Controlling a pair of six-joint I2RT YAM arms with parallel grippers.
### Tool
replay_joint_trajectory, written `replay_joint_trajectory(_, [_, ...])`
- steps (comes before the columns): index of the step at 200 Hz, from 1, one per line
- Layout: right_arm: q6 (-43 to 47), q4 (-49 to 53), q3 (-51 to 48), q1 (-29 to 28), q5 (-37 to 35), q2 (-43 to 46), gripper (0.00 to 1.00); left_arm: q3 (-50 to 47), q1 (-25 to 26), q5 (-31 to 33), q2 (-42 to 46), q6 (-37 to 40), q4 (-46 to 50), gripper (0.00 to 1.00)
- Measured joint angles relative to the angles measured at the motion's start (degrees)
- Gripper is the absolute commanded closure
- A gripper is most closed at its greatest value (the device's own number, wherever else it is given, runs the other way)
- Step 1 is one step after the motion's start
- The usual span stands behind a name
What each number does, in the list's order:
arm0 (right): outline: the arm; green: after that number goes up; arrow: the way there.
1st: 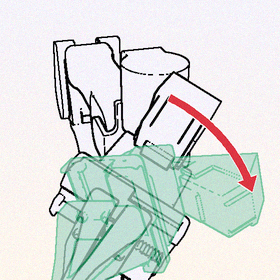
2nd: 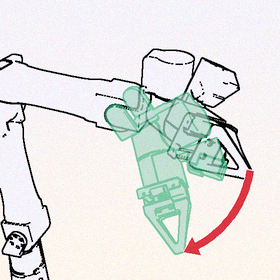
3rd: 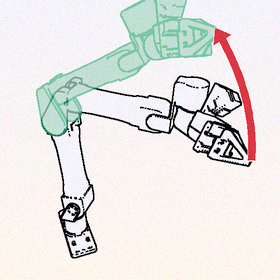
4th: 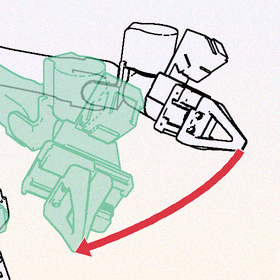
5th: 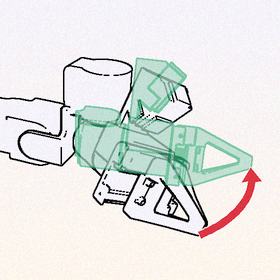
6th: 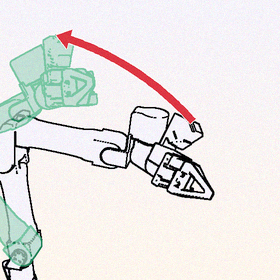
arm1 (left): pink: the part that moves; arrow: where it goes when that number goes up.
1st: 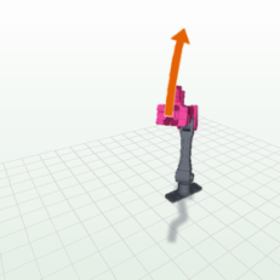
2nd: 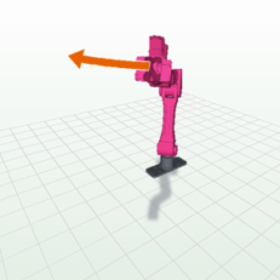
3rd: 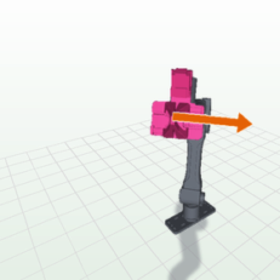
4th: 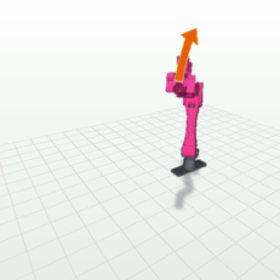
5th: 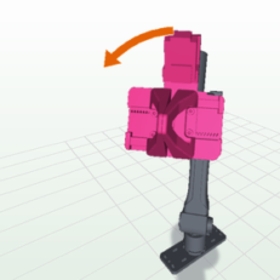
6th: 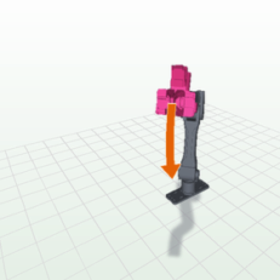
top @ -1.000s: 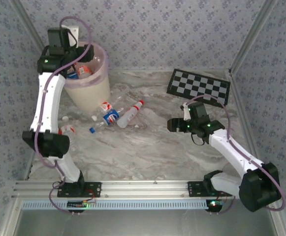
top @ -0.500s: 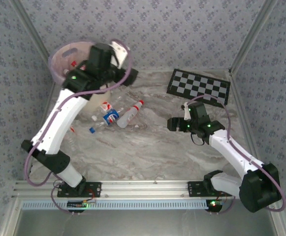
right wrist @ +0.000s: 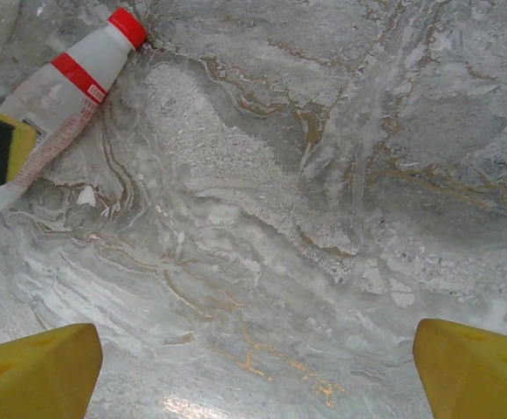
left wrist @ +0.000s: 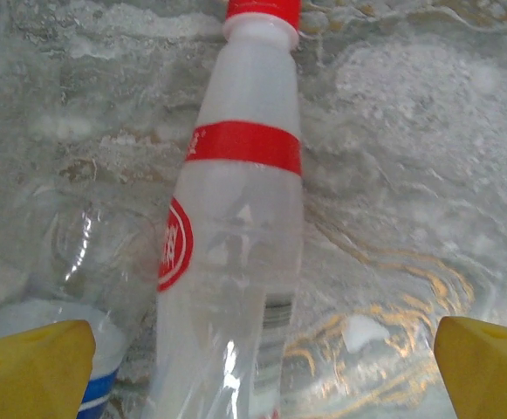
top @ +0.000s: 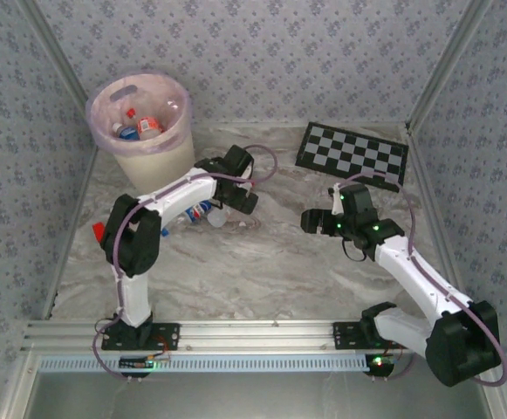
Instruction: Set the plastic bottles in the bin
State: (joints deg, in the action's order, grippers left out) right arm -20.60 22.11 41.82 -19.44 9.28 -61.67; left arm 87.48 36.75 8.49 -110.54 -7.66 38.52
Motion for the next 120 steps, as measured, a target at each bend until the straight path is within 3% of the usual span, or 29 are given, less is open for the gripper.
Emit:
replay_joint_trajectory(55, [0.00, -0.04, -1.09, 0.24, 0.22, 0.02, 0.05, 1.31, -0.15, 0.52, -3.30, -0.63, -3.65, 0.00])
replay_joint_trajectory(120, [0.00, 0.00, -1.29, 0.46, 0.22, 0.20, 0.06, 1.29, -1.11, 1.86, -4.39, -2.12, -3.54, 0.18])
